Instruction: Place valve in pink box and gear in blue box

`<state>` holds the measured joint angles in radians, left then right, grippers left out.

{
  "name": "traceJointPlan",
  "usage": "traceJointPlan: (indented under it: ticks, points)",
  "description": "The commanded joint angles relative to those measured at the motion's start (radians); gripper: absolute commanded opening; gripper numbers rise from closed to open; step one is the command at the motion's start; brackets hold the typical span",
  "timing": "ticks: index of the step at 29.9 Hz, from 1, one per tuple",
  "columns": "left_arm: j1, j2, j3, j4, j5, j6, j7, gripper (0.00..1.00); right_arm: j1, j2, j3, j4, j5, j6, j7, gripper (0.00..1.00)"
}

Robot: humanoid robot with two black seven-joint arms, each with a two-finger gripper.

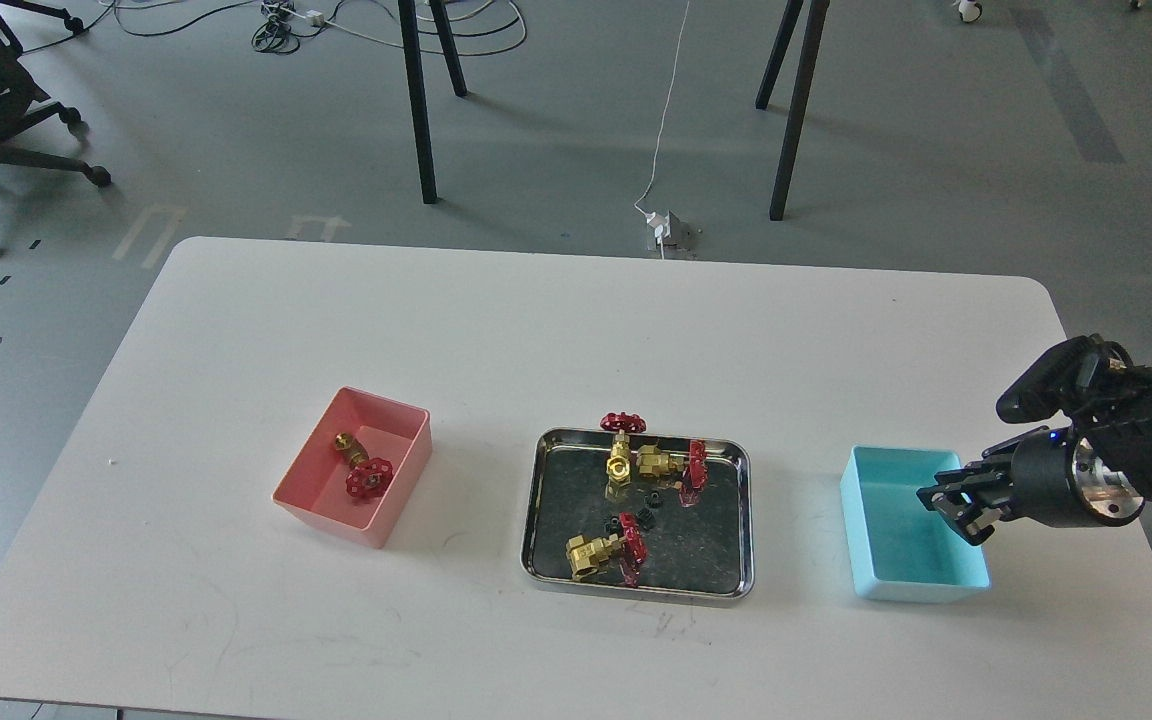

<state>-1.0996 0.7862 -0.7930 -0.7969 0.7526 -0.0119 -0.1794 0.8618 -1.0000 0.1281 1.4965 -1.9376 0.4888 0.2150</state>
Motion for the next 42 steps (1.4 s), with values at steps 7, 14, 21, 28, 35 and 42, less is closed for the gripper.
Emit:
traceJointPlan:
  ticks: [7,14,21,28,35,42]
  points:
    - [-0.003,-0.002,0.005,0.010,-0.001,0.000,0.000,0.99,-0.009,0.058,0.001,-0.022,0.041,0.000,-0.011,0.89]
    - [-0.005,-0.005,0.012,0.010,0.002,-0.002,0.006,0.99,0.003,0.047,0.140,-0.015,0.287,0.000,-0.066,0.95]
    - [-0.072,-0.064,0.021,0.013,0.011,-0.058,0.018,0.99,0.045,0.188,0.554,-0.146,0.684,-0.019,-0.202,0.94]
    - [-0.203,-0.191,0.099,0.132,0.016,-0.134,0.052,0.99,0.193,0.450,0.676,-0.566,0.802,-0.329,-0.333,0.93]
    - [-0.286,-0.330,0.307,0.191,0.014,-0.135,0.051,0.99,0.393,0.644,0.666,-1.117,0.994,-0.446,-0.243,0.92]
    - [-0.281,-0.424,0.322,0.191,0.016,-0.103,0.054,0.99,0.405,0.692,0.666,-1.173,1.043,-0.585,-0.183,0.97]
